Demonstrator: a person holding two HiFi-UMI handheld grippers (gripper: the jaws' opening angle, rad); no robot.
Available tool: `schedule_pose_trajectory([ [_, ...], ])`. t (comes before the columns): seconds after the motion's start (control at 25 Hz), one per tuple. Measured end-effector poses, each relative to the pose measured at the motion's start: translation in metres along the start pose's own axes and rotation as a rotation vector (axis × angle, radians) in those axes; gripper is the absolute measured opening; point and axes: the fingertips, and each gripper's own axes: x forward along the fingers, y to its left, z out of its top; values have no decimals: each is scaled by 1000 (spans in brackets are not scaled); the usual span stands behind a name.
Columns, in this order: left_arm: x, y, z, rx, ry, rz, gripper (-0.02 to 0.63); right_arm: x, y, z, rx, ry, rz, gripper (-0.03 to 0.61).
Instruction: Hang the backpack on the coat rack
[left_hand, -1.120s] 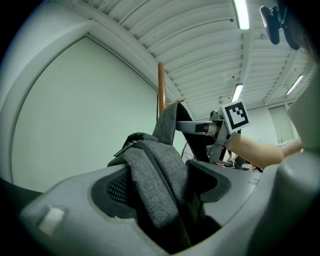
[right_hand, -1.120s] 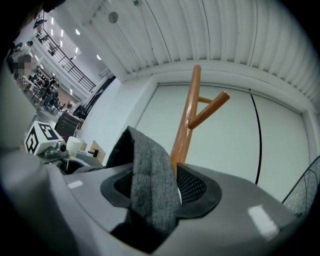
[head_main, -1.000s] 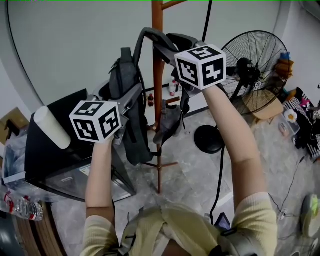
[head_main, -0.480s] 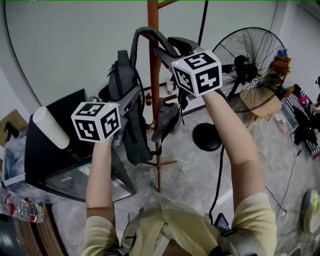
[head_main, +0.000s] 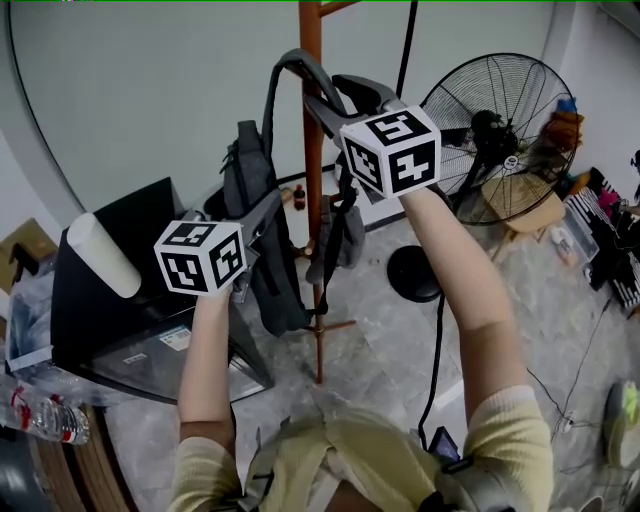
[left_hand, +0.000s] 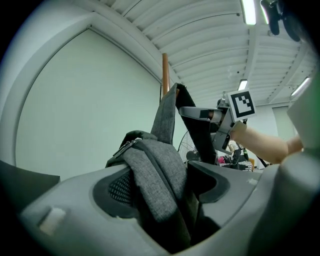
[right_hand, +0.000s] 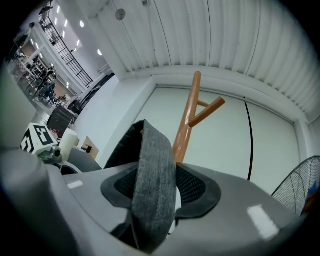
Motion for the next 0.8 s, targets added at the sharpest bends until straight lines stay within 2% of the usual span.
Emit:
schedule_pose_trajectory([
  [0.28,-4,0,1,-5,-27,10,304,-1,1,5,-64,-68,-30,182],
  [0.44,-5,-1,4,0,-39,20,291,-4,-3,10,-82,-93,-58,123],
  [0.8,-4,8,10,-3,-36,63,287,7,-10,10,-63,-58,-60,57],
])
